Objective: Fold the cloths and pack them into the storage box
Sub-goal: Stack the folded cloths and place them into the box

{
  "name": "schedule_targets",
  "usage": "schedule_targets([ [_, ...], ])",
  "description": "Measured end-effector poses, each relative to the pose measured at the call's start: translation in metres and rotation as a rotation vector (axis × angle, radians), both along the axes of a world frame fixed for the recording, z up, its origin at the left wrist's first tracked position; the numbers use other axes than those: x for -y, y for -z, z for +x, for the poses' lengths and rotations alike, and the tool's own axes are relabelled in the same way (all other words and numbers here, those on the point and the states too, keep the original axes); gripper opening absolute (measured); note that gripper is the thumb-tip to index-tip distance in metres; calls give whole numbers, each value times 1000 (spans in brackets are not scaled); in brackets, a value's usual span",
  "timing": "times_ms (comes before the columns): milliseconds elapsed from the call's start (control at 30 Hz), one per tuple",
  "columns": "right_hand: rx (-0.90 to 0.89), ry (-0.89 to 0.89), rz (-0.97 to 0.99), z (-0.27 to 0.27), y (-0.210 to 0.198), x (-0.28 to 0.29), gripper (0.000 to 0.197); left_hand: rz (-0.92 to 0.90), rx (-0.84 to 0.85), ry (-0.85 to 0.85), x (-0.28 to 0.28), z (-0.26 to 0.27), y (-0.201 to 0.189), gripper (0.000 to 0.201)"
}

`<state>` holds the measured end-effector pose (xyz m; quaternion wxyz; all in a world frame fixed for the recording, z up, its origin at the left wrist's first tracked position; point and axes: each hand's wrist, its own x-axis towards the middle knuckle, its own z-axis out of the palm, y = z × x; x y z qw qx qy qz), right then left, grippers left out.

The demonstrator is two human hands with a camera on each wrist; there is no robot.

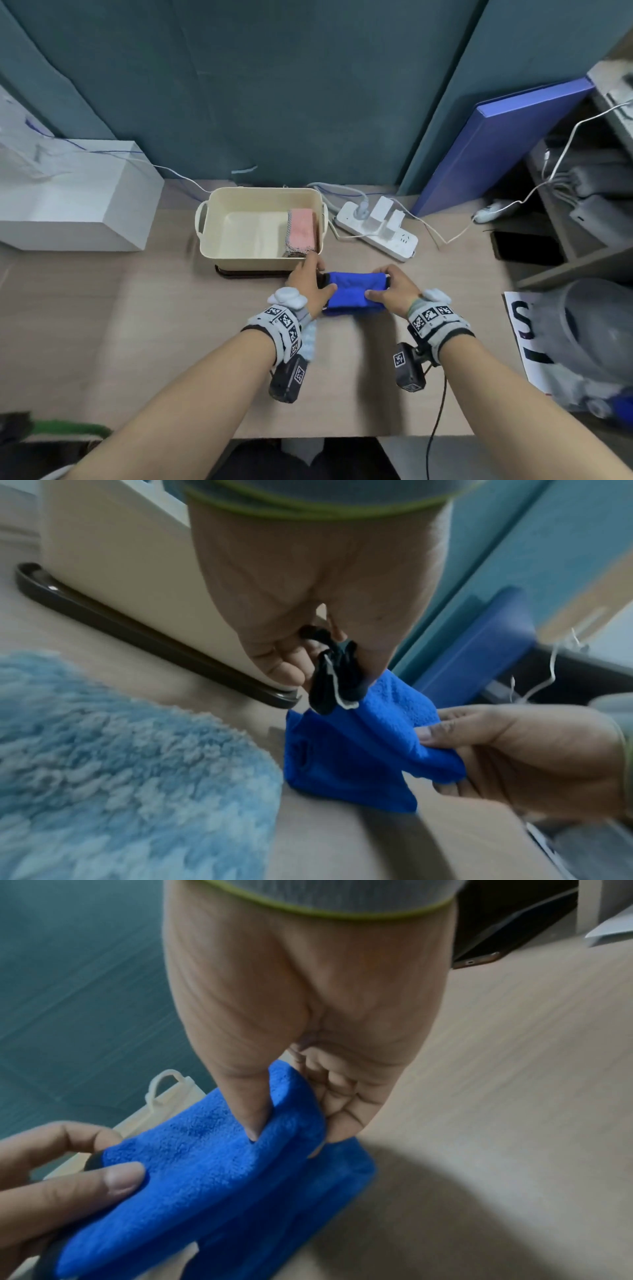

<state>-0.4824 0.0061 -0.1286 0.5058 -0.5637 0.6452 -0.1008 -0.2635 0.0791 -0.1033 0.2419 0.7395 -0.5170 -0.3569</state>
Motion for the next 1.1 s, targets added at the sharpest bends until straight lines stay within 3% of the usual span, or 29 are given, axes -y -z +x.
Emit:
schedule_targets([
  [133,-25,-53,20,-13,16,7,44,46,109,17,2,-17,13,36],
  [300,-81,-134,23,-18,29,19,50,161,215,-59,8,-23,24,39],
  [467,-131,-235,-17,-10,28,21,53,250,280,-25,9,-28,25,43],
  [567,-33,-321,2,-8,19,23,46,303,404,56,11,-31,15,48],
  [667,138,-397,-1,-6,1,20,45,318,482,131,14,-33,-5,65],
  [733,217,-442,-19,-5,-13,24,42,299,439,191,18,-32,-14,85],
  [800,271,-495,-37,1,-39,33,43,230,351,289,23,-31,-32,92],
  [900,289,-565,-75,14,-80,49,47,146,236,303,30,-30,-61,62],
  [1000,335,-553,-125,34,-112,60,51,120,68,154,33,-19,-83,42],
  [1100,396,-483,-150,60,-134,70,50,85,27,68,34,1,-105,36],
])
